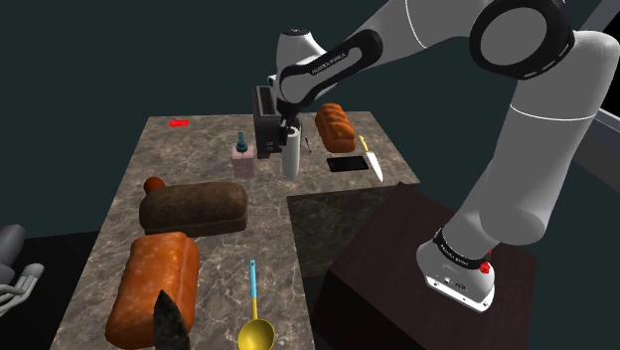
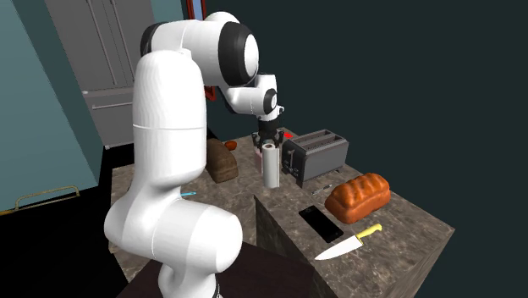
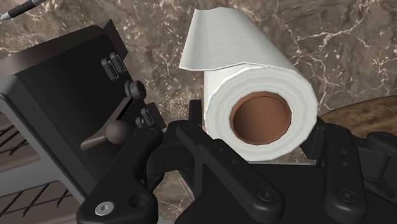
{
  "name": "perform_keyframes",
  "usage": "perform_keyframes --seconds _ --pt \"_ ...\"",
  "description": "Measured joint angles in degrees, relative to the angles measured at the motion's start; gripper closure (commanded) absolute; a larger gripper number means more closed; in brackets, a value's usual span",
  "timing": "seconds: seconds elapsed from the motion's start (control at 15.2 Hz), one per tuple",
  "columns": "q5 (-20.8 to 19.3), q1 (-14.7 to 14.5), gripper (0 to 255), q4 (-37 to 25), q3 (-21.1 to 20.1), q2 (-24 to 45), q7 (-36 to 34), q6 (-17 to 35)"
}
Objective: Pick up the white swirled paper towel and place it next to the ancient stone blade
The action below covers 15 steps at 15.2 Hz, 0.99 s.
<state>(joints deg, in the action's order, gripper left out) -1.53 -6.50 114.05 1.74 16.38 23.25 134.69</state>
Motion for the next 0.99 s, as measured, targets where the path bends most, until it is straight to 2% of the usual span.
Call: perform_keyframes --seconds 0.99 --pt "0.0 -0.1 255 -5.1 0.0 -5.4 0.2 -10.5"
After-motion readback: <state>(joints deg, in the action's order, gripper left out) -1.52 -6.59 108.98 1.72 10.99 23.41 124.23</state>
